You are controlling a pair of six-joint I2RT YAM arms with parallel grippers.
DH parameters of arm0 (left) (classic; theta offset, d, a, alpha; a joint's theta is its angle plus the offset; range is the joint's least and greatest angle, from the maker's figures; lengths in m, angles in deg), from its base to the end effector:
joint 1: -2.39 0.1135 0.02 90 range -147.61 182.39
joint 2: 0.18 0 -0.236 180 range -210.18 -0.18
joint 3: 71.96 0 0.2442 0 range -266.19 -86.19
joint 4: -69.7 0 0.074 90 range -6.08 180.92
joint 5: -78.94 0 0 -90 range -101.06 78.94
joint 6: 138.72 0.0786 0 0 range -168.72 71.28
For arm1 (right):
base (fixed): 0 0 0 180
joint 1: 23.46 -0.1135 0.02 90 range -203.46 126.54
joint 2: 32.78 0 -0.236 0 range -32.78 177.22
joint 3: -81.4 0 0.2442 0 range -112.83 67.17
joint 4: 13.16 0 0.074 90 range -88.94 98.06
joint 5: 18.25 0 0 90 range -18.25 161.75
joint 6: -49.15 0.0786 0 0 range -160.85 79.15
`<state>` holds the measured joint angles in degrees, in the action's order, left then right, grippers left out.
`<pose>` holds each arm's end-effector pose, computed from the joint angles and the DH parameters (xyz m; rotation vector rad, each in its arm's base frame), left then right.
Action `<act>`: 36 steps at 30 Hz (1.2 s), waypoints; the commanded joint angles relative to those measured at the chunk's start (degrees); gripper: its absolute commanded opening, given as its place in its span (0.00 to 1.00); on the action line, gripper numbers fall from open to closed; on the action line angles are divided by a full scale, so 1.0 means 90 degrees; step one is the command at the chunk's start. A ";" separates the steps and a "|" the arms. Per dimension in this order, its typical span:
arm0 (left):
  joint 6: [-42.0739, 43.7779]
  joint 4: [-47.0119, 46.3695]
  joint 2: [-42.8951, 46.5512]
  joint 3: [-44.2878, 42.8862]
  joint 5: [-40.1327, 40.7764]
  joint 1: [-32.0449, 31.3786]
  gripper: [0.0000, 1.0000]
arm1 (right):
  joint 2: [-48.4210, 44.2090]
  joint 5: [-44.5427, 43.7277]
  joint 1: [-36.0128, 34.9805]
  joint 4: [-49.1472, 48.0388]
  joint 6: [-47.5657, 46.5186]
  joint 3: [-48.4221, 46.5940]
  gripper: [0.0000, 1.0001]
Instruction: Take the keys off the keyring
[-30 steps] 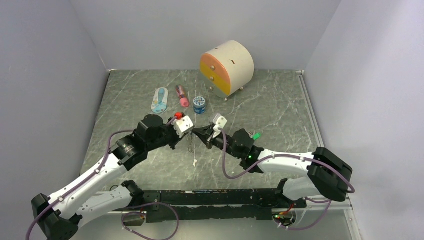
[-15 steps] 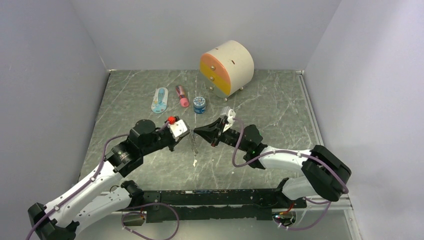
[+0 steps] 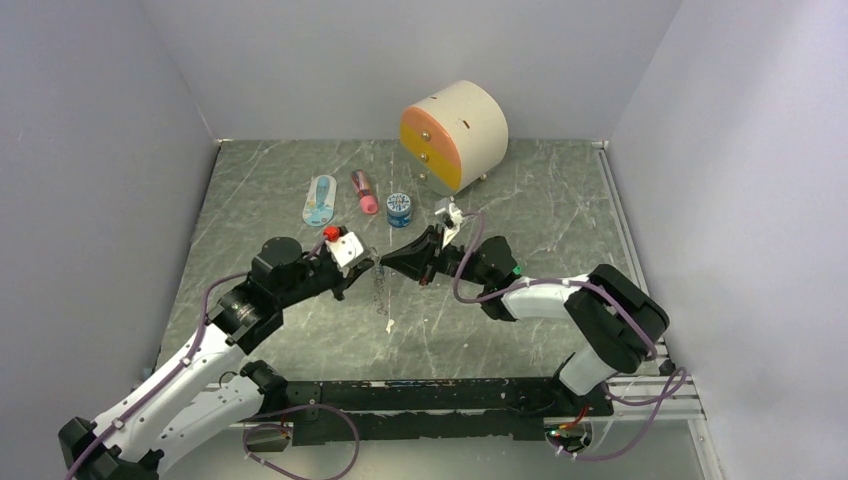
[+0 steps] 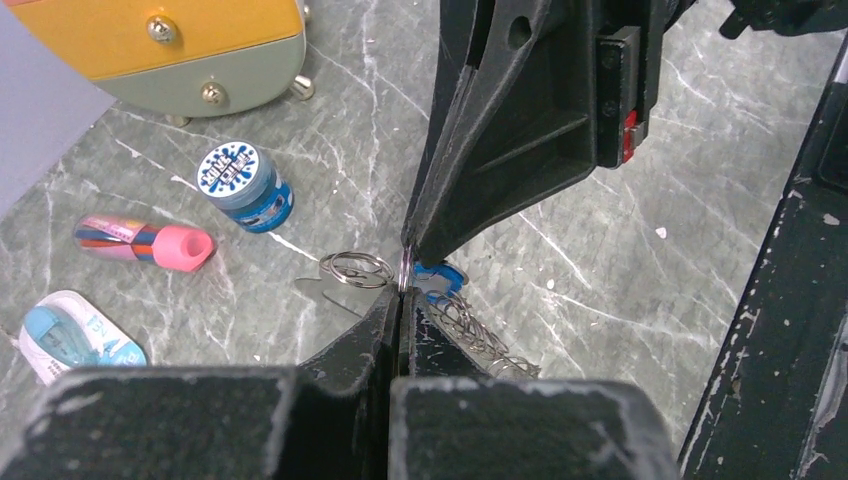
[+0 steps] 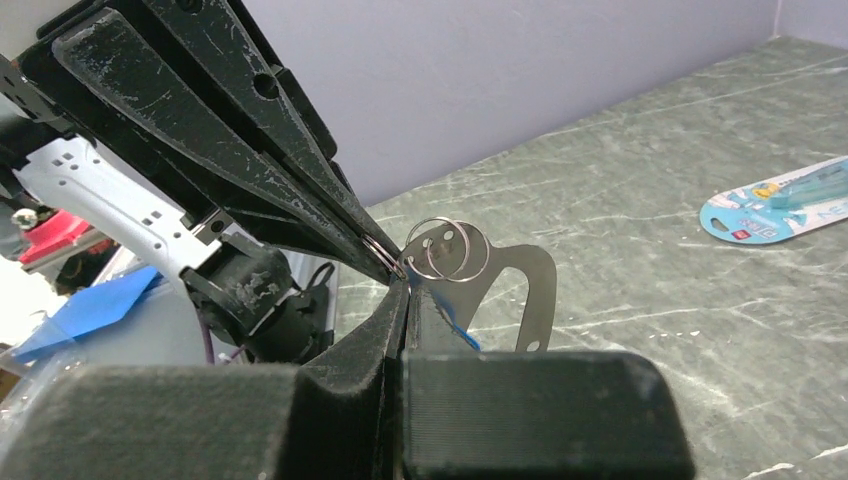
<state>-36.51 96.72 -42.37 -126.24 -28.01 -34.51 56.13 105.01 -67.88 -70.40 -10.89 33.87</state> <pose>0.1686 -0.1553 0.2847 0.9593 1.5911 -0.5719 0.2078 0.2640 0.2262 -0.7221 1.3135 1.4470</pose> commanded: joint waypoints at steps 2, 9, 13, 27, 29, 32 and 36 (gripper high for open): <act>-0.0443 -0.1104 0.0153 -0.0022 -0.0560 0.0151 0.03 | 0.0226 0.0422 0.0127 -0.0206 0.0455 -0.0247 0.00; -0.0703 -0.1373 0.0075 0.0020 -0.0972 0.0518 0.03 | 0.0518 0.1015 0.0172 -0.0628 0.0783 -0.0471 0.00; -0.0479 -0.1018 -0.0102 -0.0144 -0.1014 0.0525 0.05 | 0.0208 0.1178 0.0367 -0.0155 0.0436 -0.0537 0.00; -0.0012 -0.0362 -0.0245 -0.0377 -0.0991 0.0522 0.37 | -0.0932 0.1260 0.0430 0.3024 -0.1968 -0.1024 0.00; 0.0016 -0.0315 -0.0343 -0.0416 -0.1136 0.0522 0.38 | -0.0952 0.1266 0.0427 0.3268 -0.2137 -0.1109 0.00; 0.0024 -0.0302 -0.0474 -0.0450 -0.1390 0.0522 0.40 | -0.0966 0.1333 0.0433 0.3376 -0.2248 -0.1150 0.00; 0.0052 -0.0295 -0.0632 -0.0473 -0.1604 0.0519 0.42 | -0.0980 0.1397 0.0418 0.3458 -0.2336 -0.1184 0.00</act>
<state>-37.37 94.14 -47.03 -128.08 -38.61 -30.03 49.26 115.87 -64.15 -39.30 -29.01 25.96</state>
